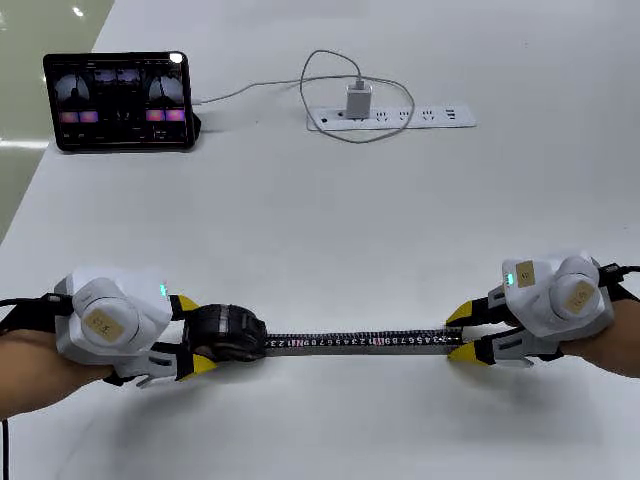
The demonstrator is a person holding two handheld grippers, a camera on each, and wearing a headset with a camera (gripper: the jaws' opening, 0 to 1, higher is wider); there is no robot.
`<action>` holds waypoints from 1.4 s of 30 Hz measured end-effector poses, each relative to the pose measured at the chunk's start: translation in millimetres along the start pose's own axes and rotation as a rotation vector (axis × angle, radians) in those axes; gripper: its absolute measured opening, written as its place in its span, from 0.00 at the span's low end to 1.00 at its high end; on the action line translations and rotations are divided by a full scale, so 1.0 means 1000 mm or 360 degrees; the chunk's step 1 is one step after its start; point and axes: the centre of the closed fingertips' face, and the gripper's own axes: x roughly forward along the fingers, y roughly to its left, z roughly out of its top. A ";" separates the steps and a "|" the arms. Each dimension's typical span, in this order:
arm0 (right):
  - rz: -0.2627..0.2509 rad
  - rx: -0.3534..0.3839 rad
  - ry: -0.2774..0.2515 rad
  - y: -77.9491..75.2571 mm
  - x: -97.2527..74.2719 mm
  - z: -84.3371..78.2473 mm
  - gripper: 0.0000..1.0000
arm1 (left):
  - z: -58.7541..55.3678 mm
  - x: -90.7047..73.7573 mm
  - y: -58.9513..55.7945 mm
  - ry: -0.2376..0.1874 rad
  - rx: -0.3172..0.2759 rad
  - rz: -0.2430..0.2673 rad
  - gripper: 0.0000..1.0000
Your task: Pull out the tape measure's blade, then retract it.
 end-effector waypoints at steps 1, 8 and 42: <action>0.0003 0.0005 -0.0001 0.000 0.000 0.000 0.20 | 0.000 0.000 0.000 -0.0001 -0.0001 0.0002 0.35; 0.0000 0.0022 -0.0017 0.000 -0.001 0.002 0.21 | -0.002 0.000 -0.001 0.0001 -0.0017 0.0001 0.37; -0.0122 0.0195 -0.0144 0.008 -0.013 0.020 0.45 | 0.014 -0.023 -0.004 -0.0160 -0.0196 0.0143 0.63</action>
